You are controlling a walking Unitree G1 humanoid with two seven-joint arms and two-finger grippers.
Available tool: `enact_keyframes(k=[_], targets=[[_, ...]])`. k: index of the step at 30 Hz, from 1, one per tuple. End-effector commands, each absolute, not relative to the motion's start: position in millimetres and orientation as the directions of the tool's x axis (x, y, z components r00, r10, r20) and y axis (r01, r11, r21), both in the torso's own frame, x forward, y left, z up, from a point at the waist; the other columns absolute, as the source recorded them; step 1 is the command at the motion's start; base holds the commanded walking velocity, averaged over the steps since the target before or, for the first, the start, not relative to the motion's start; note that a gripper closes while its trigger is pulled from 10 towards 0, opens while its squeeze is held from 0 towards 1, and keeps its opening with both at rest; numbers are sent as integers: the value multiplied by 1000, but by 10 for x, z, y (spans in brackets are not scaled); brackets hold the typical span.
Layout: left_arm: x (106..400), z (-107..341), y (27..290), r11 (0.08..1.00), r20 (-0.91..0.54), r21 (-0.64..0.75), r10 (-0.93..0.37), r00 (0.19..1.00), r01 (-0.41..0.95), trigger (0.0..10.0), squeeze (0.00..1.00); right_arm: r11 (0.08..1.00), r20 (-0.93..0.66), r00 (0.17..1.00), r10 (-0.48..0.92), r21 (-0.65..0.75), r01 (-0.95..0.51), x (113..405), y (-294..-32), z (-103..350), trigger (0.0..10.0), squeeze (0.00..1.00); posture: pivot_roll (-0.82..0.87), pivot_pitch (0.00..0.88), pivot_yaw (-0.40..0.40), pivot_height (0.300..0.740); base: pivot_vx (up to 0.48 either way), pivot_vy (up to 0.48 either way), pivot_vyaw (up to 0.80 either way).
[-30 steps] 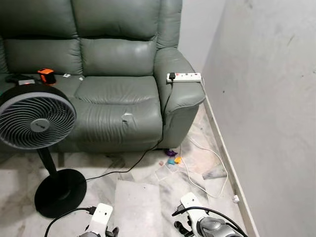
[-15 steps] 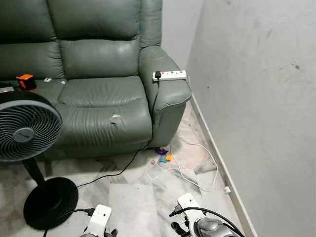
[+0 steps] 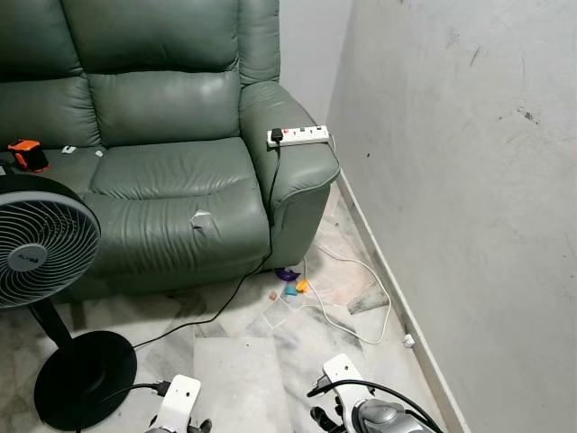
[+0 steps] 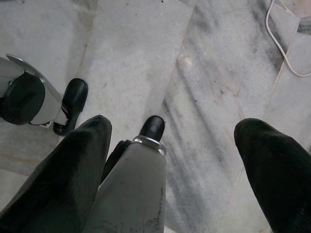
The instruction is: Hang keys on a hook
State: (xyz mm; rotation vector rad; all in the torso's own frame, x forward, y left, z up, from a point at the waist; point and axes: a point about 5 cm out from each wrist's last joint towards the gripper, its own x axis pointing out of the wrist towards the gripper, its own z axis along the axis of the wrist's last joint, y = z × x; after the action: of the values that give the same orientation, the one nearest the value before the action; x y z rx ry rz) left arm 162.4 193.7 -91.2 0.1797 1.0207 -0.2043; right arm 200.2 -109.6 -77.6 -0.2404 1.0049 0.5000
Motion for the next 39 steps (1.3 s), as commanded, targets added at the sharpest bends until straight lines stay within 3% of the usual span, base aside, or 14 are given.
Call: enact_keyframes(k=[1, 8, 39], targets=[[1573, -933, 1952, 968, -867, 56, -74, 492, 245, 10000, 0, 871, -860, 429, 276, 35, -489, 1971, -1117, -796, 10000, 0, 72, 67, -68, 740, 0, 0, -788], [1560, -939, 1949, 965, -871, 57, -76, 485, 254, 10000, 0, 871, -858, 434, 274, 30, -490, 1966, -1121, -798, 10000, 0, 72, 69, -70, 740, 0, 0, -788], [1559, -944, 1929, 960, -873, 76, -68, 483, 271, 10000, 0, 876, -855, 442, 270, 28, -482, 1965, -1147, -800, 10000, 0, 71, 61, -79, 740, 0, 0, 0]])
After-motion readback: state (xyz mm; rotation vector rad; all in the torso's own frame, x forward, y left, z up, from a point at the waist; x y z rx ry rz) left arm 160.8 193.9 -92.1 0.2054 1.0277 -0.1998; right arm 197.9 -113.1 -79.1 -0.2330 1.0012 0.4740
